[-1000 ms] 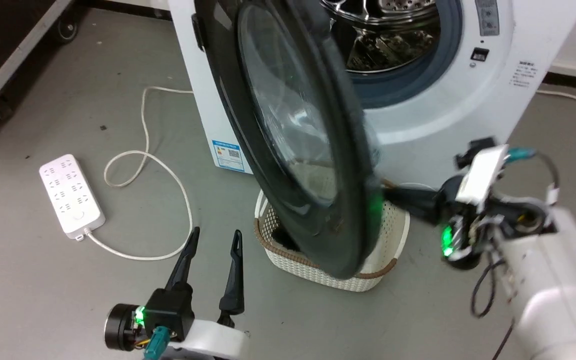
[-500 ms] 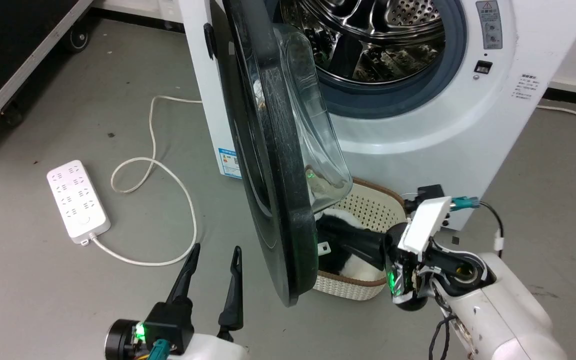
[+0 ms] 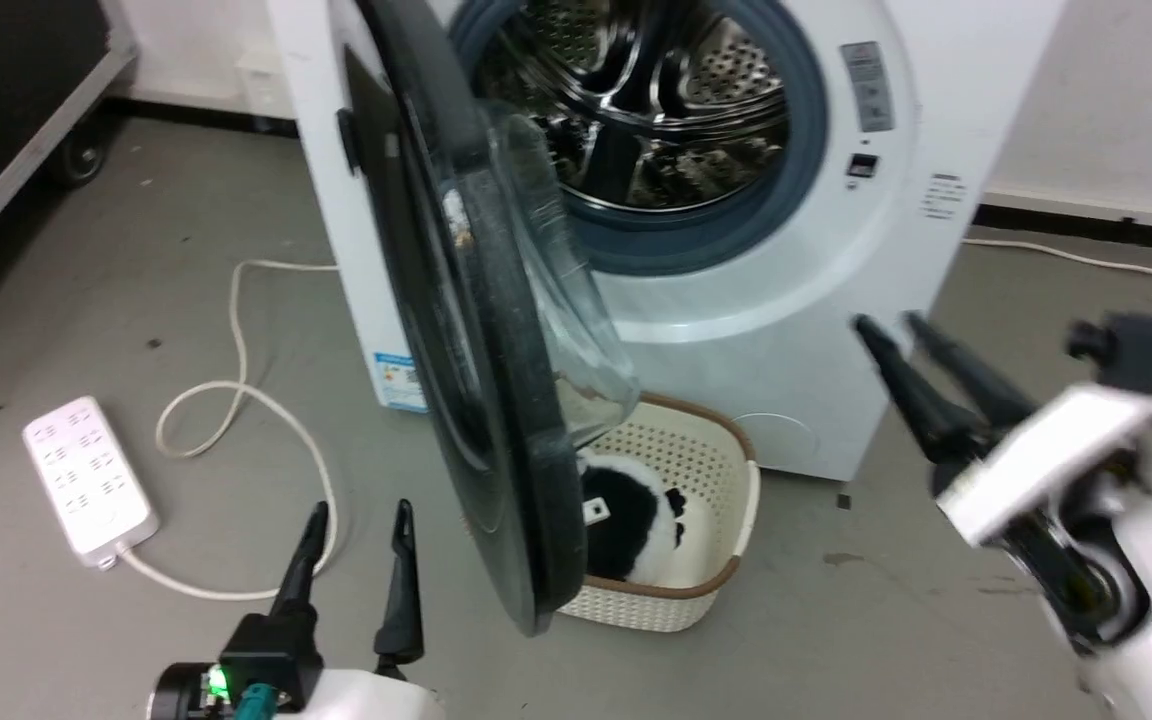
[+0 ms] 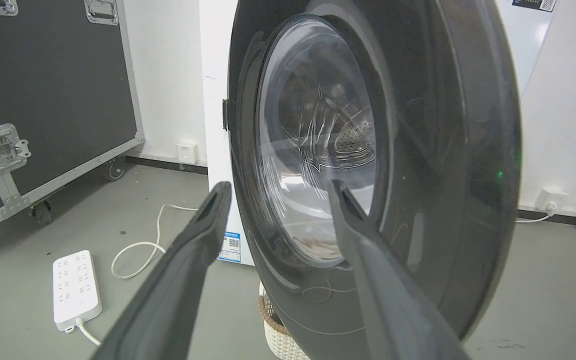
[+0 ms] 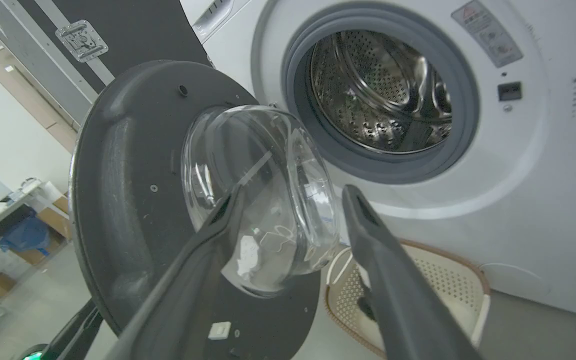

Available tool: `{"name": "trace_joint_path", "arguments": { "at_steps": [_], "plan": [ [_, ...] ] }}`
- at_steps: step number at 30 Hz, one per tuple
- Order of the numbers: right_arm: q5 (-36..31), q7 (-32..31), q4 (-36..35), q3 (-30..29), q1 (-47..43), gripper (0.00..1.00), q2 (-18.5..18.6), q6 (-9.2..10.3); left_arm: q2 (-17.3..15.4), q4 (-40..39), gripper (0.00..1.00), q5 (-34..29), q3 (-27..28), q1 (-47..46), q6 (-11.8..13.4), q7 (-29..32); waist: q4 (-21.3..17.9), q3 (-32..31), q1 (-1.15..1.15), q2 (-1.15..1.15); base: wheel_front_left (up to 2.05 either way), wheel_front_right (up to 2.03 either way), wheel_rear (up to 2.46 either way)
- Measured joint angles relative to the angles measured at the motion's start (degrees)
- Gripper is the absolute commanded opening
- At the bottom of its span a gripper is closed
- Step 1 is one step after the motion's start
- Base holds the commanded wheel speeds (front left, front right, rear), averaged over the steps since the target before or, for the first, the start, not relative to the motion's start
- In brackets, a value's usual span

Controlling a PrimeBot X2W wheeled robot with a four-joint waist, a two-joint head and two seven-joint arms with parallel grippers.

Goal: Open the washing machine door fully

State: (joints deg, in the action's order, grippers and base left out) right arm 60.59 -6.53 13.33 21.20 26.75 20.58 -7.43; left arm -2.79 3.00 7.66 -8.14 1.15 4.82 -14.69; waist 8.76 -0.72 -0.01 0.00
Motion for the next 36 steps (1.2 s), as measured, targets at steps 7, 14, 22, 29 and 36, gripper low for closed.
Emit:
{"name": "trace_joint_path", "arguments": {
  "at_steps": [7, 14, 22, 29, 36],
  "plan": [
    [-24.44, 14.91, -4.89, -7.45, -9.51, 1.0, 4.0, 0.0, -0.02, -0.11, 1.0, 0.0, 1.91, 0.03, -1.56, 0.0, -2.68, -0.77, 0.0, 0.0, 0.0, 0.0, 0.0],
    [-44.09, 17.98, -13.37, -21.28, -22.53, 1.0, -4.56, 0.0, -0.01, -0.05, 1.0, 0.0, 2.97, 0.42, -3.05, 0.0, -4.22, -0.51, 0.0, 0.0, 0.0, 0.0, 0.0],
    [-57.59, 19.83, -18.04, -26.76, -34.84, 1.0, -15.6, 0.0, -0.01, 0.24, 1.0, -0.57, 3.32, 1.29, -4.58, 0.01, -5.2, -0.28, 0.0, 0.0, 0.0, 0.0, 0.0],
    [-59.89, 20.47, -16.1, -25.76, -36.29, 1.0, -17.13, -0.01, -0.01, 0.21, 1.0, -1.02, 2.64, 2.59, -4.46, 0.0, -5.81, 0.21, 0.0, 0.0, 0.0, 0.0, 0.0],
    [-59.92, 20.79, -14.97, -26.3, -36.28, 1.0, -17.27, -0.01, -0.01, 0.64, 1.0, -1.15, 2.98, 2.59, -4.5, 0.0, -5.53, 0.45, 0.0, 0.0, 0.0, 0.0, 0.0]
  ]
}}
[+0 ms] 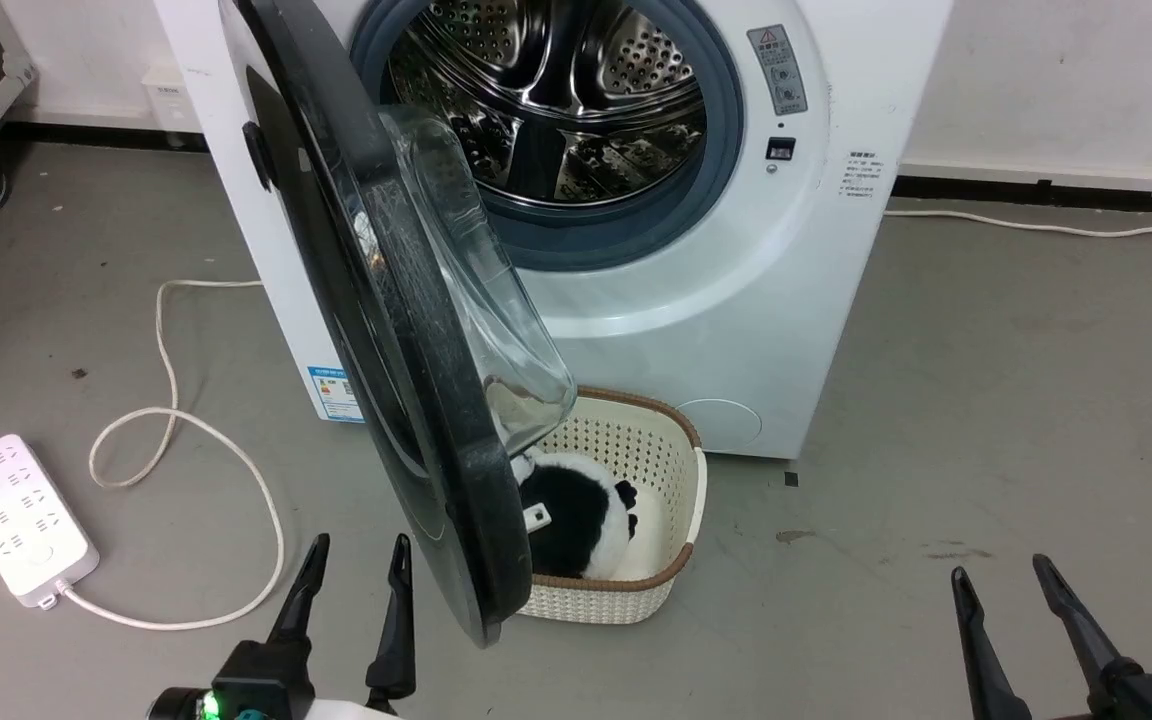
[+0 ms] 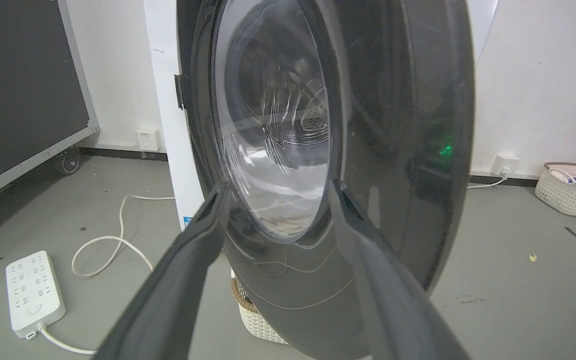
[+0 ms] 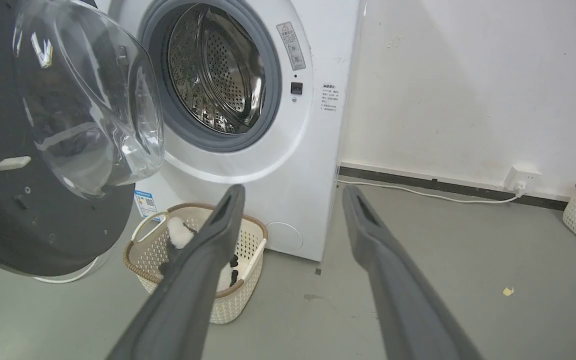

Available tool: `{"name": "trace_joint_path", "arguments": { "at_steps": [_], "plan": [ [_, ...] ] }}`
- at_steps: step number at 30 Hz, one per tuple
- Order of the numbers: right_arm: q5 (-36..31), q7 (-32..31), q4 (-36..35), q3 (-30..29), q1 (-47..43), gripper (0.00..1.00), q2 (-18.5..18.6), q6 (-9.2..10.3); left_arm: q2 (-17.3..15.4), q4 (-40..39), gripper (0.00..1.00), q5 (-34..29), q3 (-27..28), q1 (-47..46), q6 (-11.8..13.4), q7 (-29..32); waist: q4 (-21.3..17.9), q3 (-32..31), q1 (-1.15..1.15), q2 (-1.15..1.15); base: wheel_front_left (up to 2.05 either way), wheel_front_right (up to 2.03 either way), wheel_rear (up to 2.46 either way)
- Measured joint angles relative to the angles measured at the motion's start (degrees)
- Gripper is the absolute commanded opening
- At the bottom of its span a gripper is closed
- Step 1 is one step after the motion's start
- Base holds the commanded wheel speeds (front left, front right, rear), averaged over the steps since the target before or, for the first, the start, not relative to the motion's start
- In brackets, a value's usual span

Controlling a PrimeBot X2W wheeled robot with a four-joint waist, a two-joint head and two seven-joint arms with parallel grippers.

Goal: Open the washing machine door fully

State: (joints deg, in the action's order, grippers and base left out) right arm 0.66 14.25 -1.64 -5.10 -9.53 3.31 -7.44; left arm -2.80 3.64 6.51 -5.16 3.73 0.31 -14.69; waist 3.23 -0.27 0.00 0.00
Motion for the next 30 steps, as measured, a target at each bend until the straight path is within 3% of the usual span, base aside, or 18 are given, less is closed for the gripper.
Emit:
{"name": "trace_joint_path", "arguments": {
  "at_steps": [2, 8, 20, 26, 30],
  "plan": [
    [0.97, 0.05, 0.32, 0.03, 0.02, 1.0, -0.05, 0.0, 0.0, 0.18, 0.0, -0.03, -0.04, -0.01, -0.32, 0.0, 0.01, 0.01, 0.0, 0.0, 0.0, 0.0, 0.0],
    [2.08, 0.23, 0.81, 0.09, 0.2, 1.0, -0.12, 0.0, -0.01, -3.8, 0.0, -0.01, 0.76, -0.26, 0.36, 0.0, -0.07, 0.16, 0.0, 0.0, 0.0, 0.0, 0.0],
    [2.91, 0.24, 0.88, 0.09, 0.65, 1.0, -0.16, 0.0, -0.04, -24.01, 0.0, 3.58, 7.47, -8.77, 3.88, -0.05, -0.35, 0.43, 0.01, 0.0, 0.0, 0.0, 0.0],
    [3.47, 0.24, 1.26, 0.1, 0.66, 1.0, -0.16, 0.0, -0.14, -29.6, 0.0, 1.08, 3.87, -12.71, 2.01, 0.12, -0.81, 0.08, 0.0, 0.0, 0.0, 0.0, 0.0],
    [3.68, 0.24, 1.47, 0.16, 0.66, 1.0, -0.16, 0.0, -0.14, -29.62, 0.0, 0.12, -1.83, -12.91, 0.48, 4.25, -1.18, 0.04, 0.0, 0.0, 0.0, 0.0, 0.0]
  ]
}}
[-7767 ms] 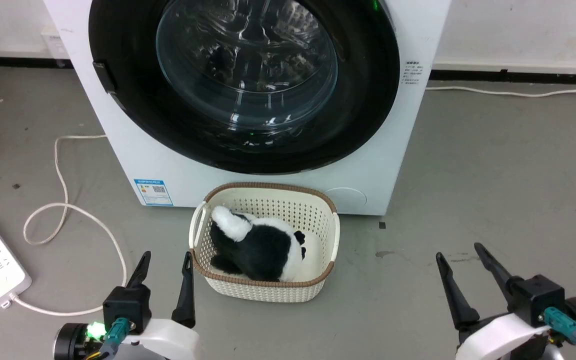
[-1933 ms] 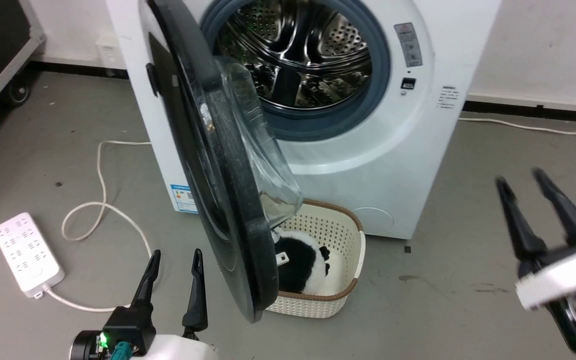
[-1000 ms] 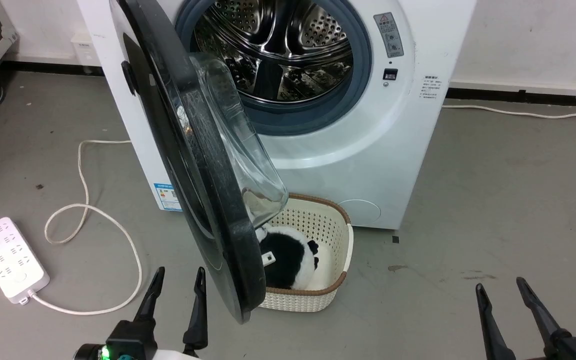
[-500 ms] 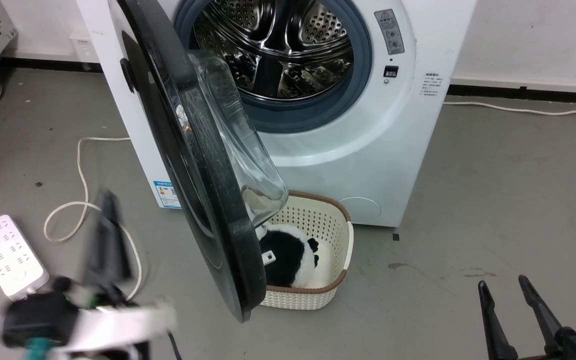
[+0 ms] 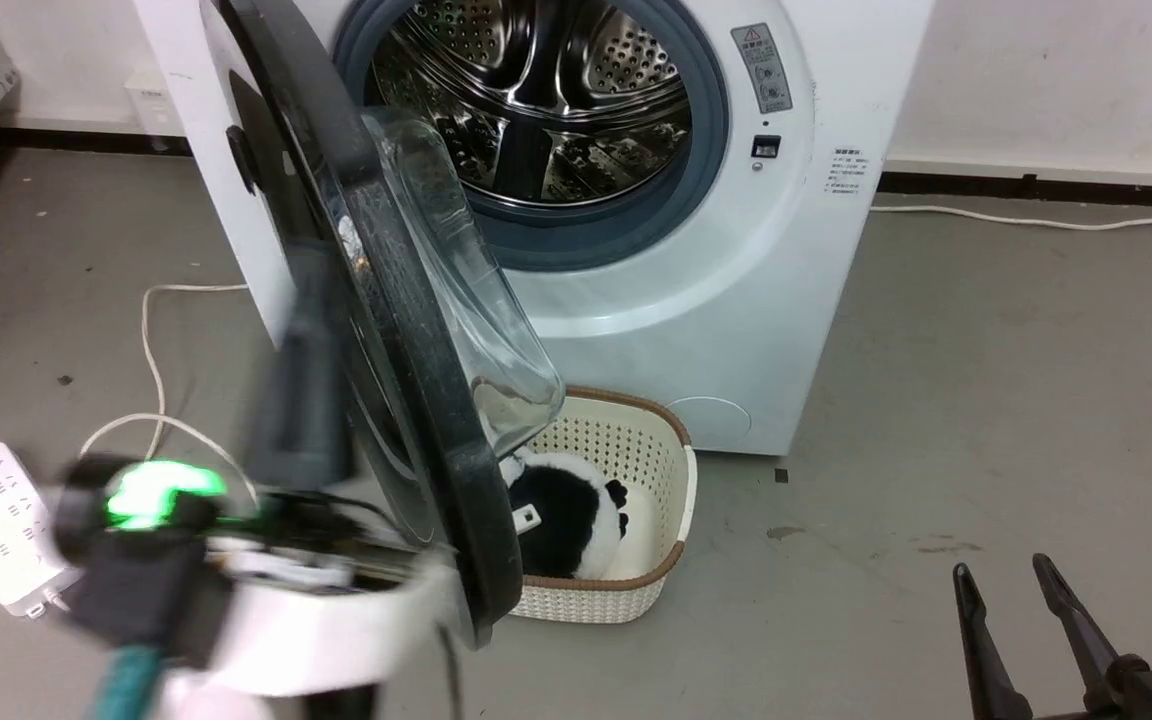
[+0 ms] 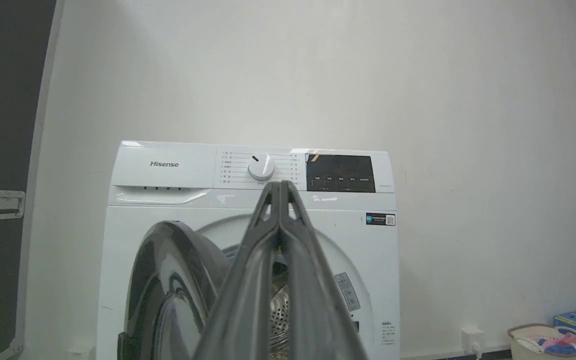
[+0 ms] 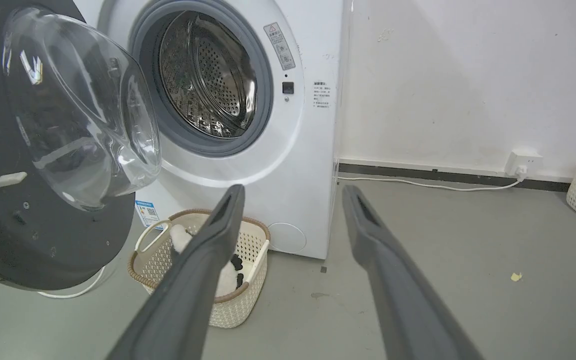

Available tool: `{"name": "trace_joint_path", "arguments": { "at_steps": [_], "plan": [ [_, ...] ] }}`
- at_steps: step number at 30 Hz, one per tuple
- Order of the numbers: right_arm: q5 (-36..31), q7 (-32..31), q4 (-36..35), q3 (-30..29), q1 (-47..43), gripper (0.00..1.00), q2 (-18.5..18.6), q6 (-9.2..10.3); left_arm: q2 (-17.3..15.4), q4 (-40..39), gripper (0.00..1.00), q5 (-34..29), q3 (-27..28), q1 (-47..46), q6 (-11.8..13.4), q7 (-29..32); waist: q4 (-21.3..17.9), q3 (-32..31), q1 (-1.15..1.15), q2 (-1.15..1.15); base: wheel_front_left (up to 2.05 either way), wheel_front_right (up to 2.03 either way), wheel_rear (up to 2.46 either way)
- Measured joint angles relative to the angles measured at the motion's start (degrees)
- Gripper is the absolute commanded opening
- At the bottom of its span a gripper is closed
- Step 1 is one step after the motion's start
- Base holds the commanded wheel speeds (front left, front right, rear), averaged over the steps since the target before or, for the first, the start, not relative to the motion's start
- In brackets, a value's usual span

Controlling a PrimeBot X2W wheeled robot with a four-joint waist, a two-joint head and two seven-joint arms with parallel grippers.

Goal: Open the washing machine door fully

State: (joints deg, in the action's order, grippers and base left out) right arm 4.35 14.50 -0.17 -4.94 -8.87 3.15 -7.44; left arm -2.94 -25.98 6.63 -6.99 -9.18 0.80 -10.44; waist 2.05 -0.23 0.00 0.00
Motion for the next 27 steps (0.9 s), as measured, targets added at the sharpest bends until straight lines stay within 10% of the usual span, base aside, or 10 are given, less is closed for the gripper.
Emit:
{"name": "trace_joint_path", "arguments": {
  "at_steps": [12, 27],
  "plan": [
    [0.9, 0.03, 0.86, -0.11, 0.44, 1.0, -0.01, 0.0, 0.15, 17.49, 0.0, 3.0, -15.14, 6.01, 0.35, 8.38, -0.35, 0.82, 0.0, 0.0, 0.0, 0.0, 0.0],
    [1.25, 0.24, 1.67, 0.22, 1.18, 1.0, -0.01, 0.0, 0.22, 32.51, 0.0, 6.26, -14.16, 4.22, 2.81, 4.75, 0.84, 2.34, 0.0, 0.0, 0.0, 0.0, 0.0]
  ]
}}
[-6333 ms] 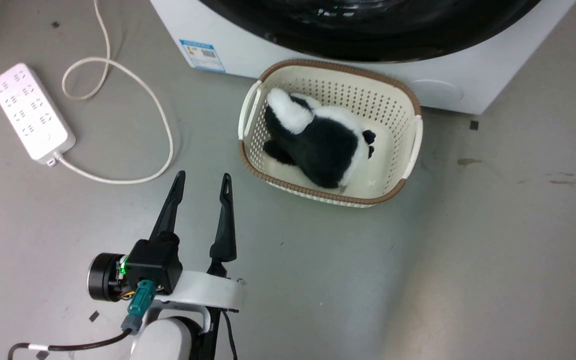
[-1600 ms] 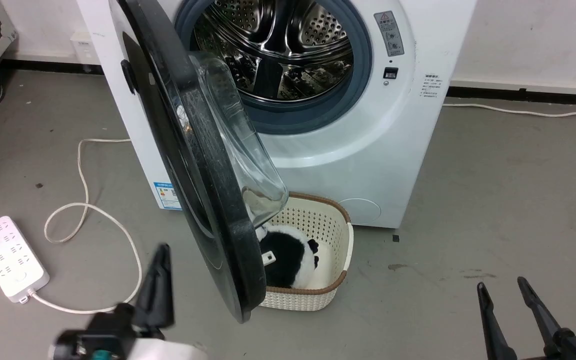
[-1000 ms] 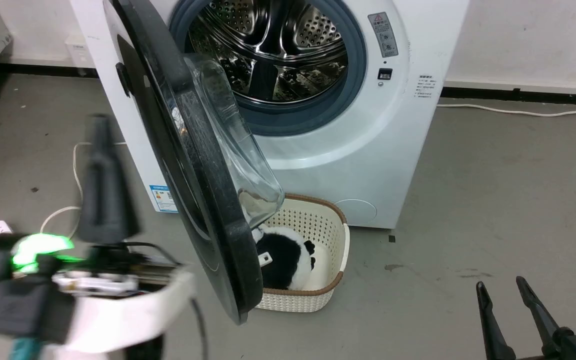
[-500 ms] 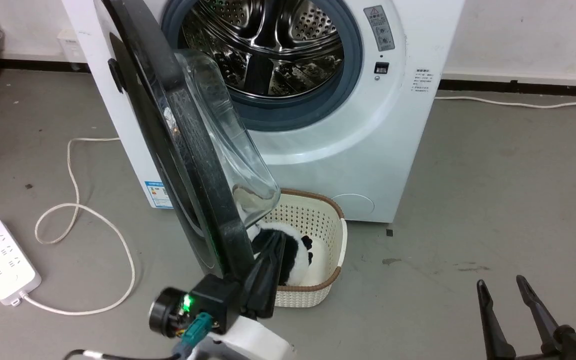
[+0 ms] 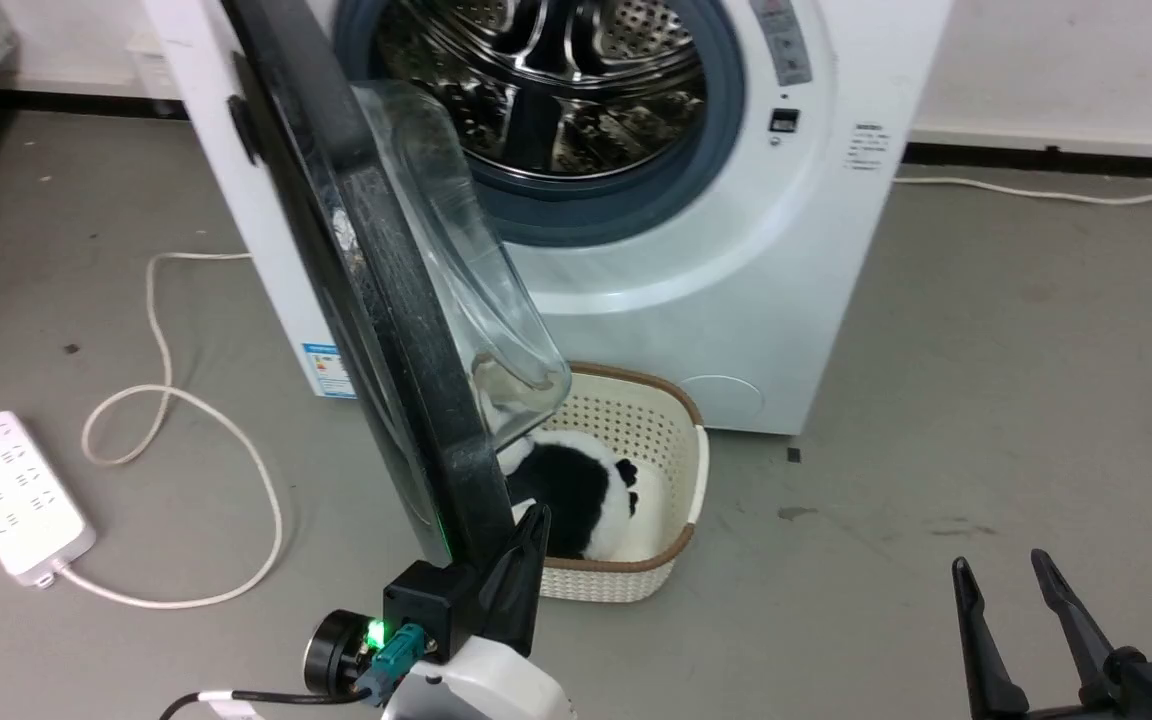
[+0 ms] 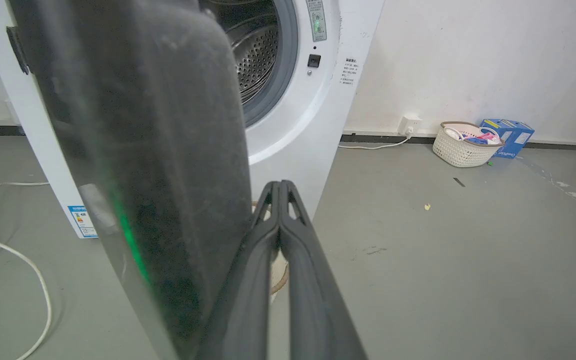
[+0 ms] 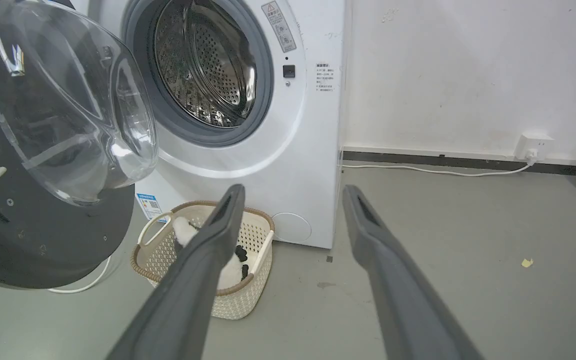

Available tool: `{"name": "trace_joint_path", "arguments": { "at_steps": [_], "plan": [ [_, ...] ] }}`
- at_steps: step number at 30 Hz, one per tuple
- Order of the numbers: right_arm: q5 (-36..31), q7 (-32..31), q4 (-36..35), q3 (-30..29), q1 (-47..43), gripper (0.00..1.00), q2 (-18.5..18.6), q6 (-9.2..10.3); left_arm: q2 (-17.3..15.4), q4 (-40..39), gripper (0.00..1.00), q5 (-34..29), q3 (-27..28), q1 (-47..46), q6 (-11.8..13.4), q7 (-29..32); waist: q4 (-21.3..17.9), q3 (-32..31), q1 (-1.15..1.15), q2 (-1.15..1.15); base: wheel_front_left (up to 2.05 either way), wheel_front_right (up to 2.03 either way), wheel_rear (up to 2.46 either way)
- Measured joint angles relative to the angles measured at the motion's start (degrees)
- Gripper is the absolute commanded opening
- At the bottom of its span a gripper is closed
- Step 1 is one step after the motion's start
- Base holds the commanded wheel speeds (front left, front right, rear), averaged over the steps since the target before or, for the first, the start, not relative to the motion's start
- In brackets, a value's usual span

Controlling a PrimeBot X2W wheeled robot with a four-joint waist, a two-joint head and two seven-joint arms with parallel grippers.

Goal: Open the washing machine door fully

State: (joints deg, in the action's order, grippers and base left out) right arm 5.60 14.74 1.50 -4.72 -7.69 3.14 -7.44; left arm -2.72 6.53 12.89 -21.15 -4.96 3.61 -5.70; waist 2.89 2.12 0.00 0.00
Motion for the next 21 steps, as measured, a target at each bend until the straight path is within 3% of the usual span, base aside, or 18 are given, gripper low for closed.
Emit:
{"name": "trace_joint_path", "arguments": {
  "at_steps": [5, 7, 14, 21],
  "plan": [
    [0.05, 0.0, 0.37, 0.2, -0.03, 1.0, -0.01, 0.0, -0.01, 0.77, 0.0, 0.51, 0.05, 0.27, 0.25, -0.75, 2.02, -0.64, 0.0, 0.0, 0.0, 0.0, 0.0],
    [0.19, 0.0, 0.76, 0.74, -0.12, 1.0, -0.01, 0.0, -0.63, 0.53, 0.0, 1.65, 1.42, 1.65, 0.81, -0.9, 5.73, -1.72, 0.0, 0.0, 0.0, 0.0, 0.0],
    [0.45, -0.01, 0.74, 2.09, -0.21, 1.0, -0.03, 0.0, -4.46, -0.93, 0.0, 3.58, 6.9, 2.05, 2.89, -0.62, 11.56, -1.9, 0.0, 0.0, 0.0, 0.0, 0.0],
    [-1.12, -1.37, -0.87, 2.52, 0.03, 1.0, -0.03, 0.0, -8.82, -1.04, 0.0, 6.0, 12.94, 0.02, 3.86, 0.2, 14.27, 1.67, 0.0, 0.0, 0.0, 0.0, 0.0]
  ]
}}
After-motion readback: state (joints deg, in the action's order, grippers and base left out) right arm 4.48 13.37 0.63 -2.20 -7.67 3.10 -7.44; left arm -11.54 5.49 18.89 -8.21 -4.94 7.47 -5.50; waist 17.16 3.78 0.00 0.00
